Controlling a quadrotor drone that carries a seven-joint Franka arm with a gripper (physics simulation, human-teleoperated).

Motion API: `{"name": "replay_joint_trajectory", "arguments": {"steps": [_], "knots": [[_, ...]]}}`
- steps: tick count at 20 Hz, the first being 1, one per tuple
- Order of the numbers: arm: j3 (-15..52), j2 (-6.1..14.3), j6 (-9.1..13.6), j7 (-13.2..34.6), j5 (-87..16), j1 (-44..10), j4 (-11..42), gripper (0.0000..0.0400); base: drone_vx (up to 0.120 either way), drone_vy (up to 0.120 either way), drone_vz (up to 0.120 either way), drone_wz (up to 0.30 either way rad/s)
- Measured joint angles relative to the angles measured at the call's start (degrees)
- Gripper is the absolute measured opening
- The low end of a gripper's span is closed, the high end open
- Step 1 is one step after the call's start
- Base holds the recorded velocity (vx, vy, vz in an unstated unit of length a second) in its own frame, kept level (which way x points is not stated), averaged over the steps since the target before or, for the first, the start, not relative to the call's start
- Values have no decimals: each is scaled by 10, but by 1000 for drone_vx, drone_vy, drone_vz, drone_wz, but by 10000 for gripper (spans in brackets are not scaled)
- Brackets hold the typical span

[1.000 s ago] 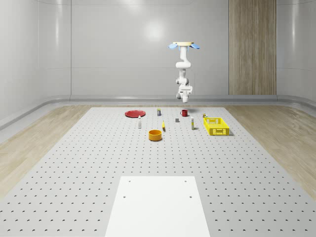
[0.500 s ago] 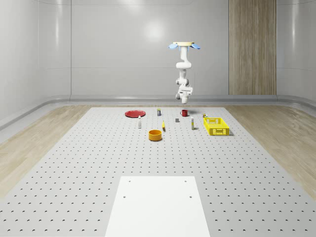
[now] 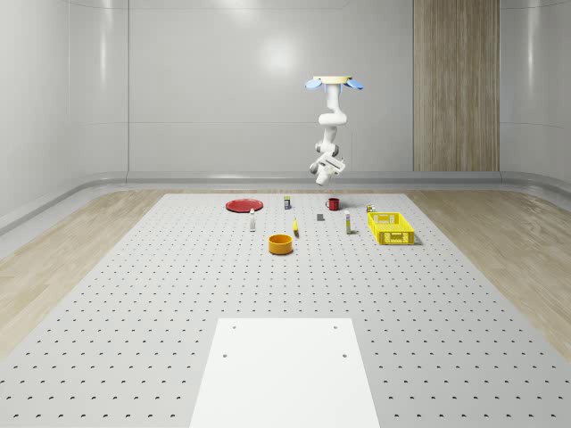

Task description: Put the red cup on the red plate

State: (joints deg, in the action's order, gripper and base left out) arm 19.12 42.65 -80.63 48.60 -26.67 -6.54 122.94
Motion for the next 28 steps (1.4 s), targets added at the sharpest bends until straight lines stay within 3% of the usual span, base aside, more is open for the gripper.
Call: {"name": "replay_joint_trajectory", "arguments": {"steps": [3,7,10,13,17,20,28], "knots": [[97,14,-7,29,-149,-36,63,400,0,0,-93,0],[243,45,-10,100,-403,-111,202,400,0,0,-120,0],[336,70,12,176,-585,-193,306,400,0,0,-120,0],[404,93,51,249,-719,-287,372,400,0,0,-120,0],[462,120,100,321,-815,-391,412,400,0,0,-120,0],[488,138,122,356,-848,-444,423,400,-107,0,-120,0],[521,174,138,401,-870,-510,430,400,-100,10,-120,0]]}}
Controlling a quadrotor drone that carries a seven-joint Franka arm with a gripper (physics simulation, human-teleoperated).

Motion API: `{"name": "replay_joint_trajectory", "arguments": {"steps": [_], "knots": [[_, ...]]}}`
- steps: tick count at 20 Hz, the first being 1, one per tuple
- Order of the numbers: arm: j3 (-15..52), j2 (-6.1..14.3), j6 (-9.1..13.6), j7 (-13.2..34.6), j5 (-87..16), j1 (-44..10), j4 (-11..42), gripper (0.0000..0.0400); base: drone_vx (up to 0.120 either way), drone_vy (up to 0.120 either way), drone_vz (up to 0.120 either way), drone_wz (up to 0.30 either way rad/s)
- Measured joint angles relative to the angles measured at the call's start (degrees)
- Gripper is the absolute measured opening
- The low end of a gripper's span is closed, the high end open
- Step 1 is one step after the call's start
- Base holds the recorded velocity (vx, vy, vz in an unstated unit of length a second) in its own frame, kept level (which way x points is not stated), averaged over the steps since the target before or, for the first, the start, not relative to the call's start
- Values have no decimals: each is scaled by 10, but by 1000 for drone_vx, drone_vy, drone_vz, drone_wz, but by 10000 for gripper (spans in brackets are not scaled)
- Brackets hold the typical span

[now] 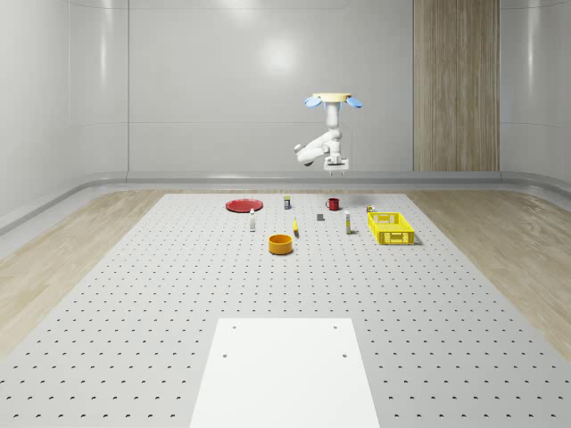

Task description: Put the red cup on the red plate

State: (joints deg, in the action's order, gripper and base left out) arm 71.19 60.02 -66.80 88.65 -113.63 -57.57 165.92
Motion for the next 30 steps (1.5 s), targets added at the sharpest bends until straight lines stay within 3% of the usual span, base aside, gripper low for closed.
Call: {"name": "replay_joint_trajectory", "arguments": {"steps": [4,8,30], "knots": [[8,14,-5,11,2,-14,0,400,0,110,-120,0],[15,27,-13,18,7,-23,-1,400,-70,0,-120,0],[37,91,-68,41,39,-49,-5,400,0,9,-109,0]]}}
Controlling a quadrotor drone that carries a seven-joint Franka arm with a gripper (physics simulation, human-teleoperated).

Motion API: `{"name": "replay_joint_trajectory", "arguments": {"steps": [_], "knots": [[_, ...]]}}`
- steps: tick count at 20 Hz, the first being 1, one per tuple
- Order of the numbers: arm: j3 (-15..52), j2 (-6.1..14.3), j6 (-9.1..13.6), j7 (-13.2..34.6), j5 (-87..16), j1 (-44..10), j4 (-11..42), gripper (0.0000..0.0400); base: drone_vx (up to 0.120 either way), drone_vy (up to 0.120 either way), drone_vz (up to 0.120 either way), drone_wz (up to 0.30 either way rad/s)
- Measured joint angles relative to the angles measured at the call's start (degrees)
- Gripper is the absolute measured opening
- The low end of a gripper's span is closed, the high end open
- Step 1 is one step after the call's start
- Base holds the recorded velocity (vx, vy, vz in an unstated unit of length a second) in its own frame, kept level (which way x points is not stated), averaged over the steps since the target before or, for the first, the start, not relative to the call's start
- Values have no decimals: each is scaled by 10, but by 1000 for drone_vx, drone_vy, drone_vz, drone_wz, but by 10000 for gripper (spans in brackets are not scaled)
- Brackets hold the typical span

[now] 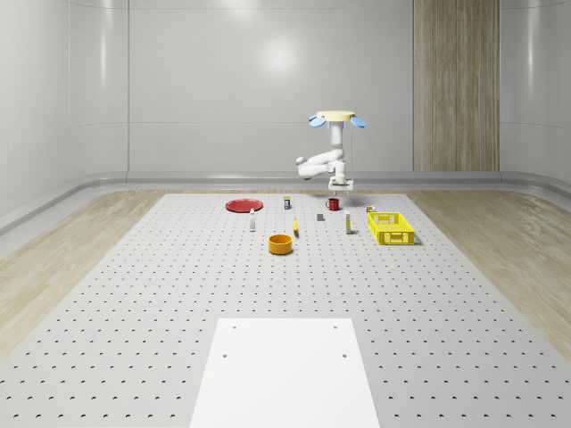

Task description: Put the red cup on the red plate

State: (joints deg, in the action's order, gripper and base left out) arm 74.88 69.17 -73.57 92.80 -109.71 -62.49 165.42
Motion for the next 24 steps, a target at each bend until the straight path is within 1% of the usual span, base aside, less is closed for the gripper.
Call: {"name": "replay_joint_trajectory", "arguments": {"steps": [4,5,8,12,14,18,24], "knots": [[3,10,-10,3,5,-3,-1,400,90,0,0,0],[4,13,-12,4,7,-4,-1,400,0,-120,0,0],[6,20,-19,6,10,-6,-1,400,0,-13,0,0],[8,30,-28,9,15,-9,-2,400,0,0,-120,0],[9,35,-32,10,17,-11,-2,400,0,-80,-80,0],[11,44,-41,12,21,-13,-3,400,0,0,0,0],[-10,61,-64,12,5,-16,-9,400,0,0,0,0]]}}
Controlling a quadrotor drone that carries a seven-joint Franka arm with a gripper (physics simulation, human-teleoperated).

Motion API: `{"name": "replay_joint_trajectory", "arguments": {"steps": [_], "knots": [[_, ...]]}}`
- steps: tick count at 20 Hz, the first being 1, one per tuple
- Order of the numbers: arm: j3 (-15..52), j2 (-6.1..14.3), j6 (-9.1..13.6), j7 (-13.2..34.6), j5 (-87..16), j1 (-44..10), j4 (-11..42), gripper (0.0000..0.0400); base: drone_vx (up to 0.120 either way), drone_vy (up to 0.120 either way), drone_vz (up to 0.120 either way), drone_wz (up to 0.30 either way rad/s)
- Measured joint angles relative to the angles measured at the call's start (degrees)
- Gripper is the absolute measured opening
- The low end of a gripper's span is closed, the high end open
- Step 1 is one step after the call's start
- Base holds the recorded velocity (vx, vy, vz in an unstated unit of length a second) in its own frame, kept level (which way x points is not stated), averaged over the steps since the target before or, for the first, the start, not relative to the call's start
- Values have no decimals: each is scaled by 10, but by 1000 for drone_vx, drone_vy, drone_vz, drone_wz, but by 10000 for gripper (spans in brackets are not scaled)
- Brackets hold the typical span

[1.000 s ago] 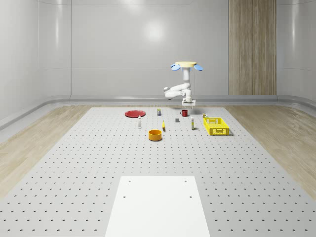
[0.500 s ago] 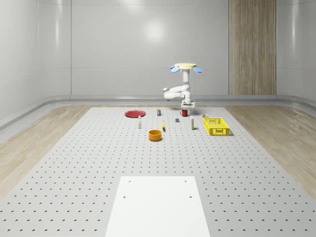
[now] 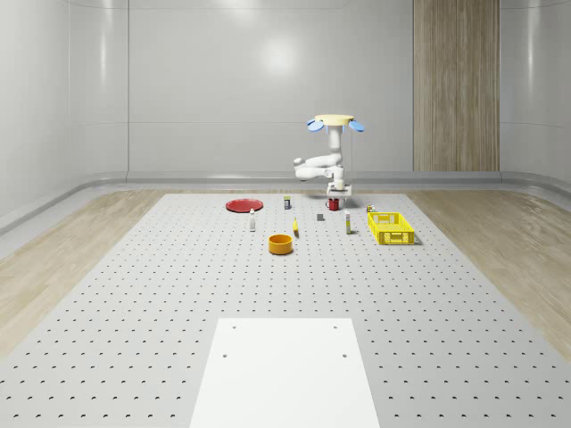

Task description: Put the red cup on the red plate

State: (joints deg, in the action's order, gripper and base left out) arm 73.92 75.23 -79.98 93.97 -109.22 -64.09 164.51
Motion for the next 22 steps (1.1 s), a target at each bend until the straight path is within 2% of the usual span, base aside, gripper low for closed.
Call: {"name": "replay_joint_trajectory", "arguments": {"steps": [12,14,16,19,22], "knots": [[-17,20,-30,4,-13,-21,-21,400,0,0,0,0],[-19,23,-34,4,-14,-23,-22,298,0,0,0,0],[-20,25,-38,5,-15,-24,-23,220,0,0,0,0],[-20,30,-42,6,-14,-26,-24,157,0,0,0,0],[-20,33,-46,7,-13,-27,-24,127,0,0,0,0]]}}
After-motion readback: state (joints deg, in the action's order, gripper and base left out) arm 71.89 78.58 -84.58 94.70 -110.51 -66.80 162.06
